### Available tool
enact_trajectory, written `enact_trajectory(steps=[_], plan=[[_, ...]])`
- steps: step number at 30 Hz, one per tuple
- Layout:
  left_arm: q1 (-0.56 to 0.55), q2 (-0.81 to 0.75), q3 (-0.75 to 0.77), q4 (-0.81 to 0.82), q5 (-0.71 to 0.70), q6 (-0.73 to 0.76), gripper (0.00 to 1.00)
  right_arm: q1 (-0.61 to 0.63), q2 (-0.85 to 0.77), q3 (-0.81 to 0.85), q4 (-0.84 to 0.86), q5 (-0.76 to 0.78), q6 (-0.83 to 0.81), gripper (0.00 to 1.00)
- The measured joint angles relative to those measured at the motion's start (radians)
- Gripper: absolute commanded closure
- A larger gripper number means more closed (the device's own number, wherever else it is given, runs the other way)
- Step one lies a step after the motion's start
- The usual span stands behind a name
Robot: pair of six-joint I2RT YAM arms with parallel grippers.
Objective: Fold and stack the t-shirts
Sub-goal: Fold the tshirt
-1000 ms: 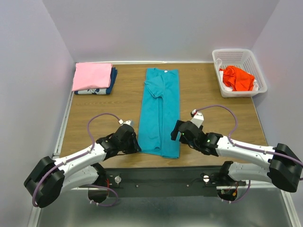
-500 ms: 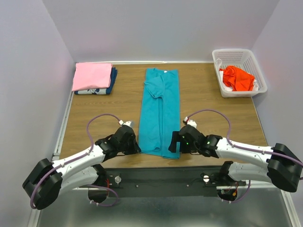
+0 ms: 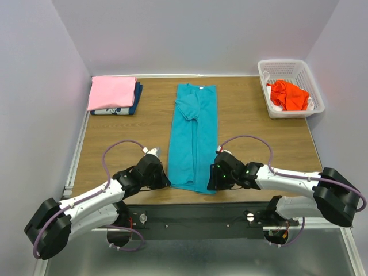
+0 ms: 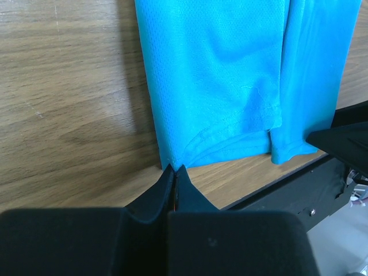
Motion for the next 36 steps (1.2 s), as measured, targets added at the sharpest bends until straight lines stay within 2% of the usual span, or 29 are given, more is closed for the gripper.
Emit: enact_trajectory(steps=[4, 14, 19, 20, 23, 32, 36], plan=[[0.000, -0.002, -0.003, 0.000, 0.000, -0.001, 1.00, 0.000, 0.000, -0.001, 0.000, -0.023, 0.001, 0.46], [0.000, -0.025, -0.007, 0.000, 0.001, -0.008, 1.00, 0.000, -0.035, -0.031, -0.004, -0.078, 0.021, 0.48], [0.000, -0.031, -0.012, 0.000, 0.001, -0.011, 1.00, 0.000, -0.040, -0.038, -0.014, -0.090, 0.031, 0.58], [0.000, -0.031, -0.012, 0.000, 0.001, -0.012, 1.00, 0.000, -0.040, -0.039, -0.017, -0.091, 0.034, 0.64], [0.000, -0.033, -0.013, 0.000, 0.001, -0.012, 1.00, 0.000, -0.035, -0.039, -0.029, -0.093, 0.035, 0.74], [0.000, -0.055, -0.013, 0.003, 0.000, -0.011, 1.00, 0.000, -0.028, -0.022, -0.062, -0.030, 0.026, 0.99], [0.000, -0.070, 0.022, 0.005, -0.009, -0.002, 1.00, 0.000, -0.043, 0.024, -0.076, 0.043, 0.011, 0.99]])
